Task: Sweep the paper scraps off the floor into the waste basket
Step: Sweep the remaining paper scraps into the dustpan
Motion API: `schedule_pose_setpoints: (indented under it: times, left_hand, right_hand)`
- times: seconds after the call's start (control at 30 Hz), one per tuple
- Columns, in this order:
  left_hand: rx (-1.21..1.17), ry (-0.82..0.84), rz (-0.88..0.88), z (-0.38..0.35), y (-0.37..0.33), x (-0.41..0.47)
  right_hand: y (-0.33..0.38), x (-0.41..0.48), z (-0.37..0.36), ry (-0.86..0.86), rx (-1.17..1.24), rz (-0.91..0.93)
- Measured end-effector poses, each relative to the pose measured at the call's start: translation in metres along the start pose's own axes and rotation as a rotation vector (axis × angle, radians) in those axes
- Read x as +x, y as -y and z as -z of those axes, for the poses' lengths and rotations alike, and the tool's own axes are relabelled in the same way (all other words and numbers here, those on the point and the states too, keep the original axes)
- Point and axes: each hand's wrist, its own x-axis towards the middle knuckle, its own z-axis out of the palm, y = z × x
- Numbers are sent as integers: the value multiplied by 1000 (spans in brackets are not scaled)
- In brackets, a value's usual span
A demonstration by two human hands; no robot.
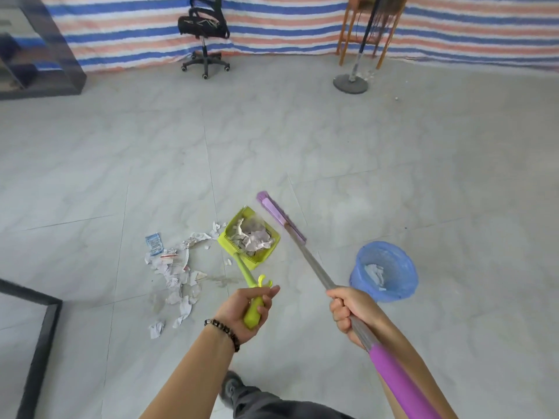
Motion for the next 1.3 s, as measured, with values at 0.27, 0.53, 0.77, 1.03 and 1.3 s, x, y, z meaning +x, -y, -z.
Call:
schedule_pose_setpoints:
  times: [0.27, 0.53, 0.77, 1.03, 1.3]
  left_hand:
    - [289, -16, -50, -106, 112, -6]
    - [650, -14, -52, -159, 211, 12]
    - [1069, -64, -6, -165, 247, 39]
    - [1442, -130, 78, -162, 269, 80]
    - [1452, -112, 300, -154, 256, 102]
  right_hand:
    - [-6, -72, 136, -10, 106, 160]
    - [-45, -105, 245, -153, 174, 199]
    - [-85, -123, 287, -247, 352, 141]
    - [-101, -137, 295, -252, 524, 90]
    - [-109, -148, 293, -268, 682, 76]
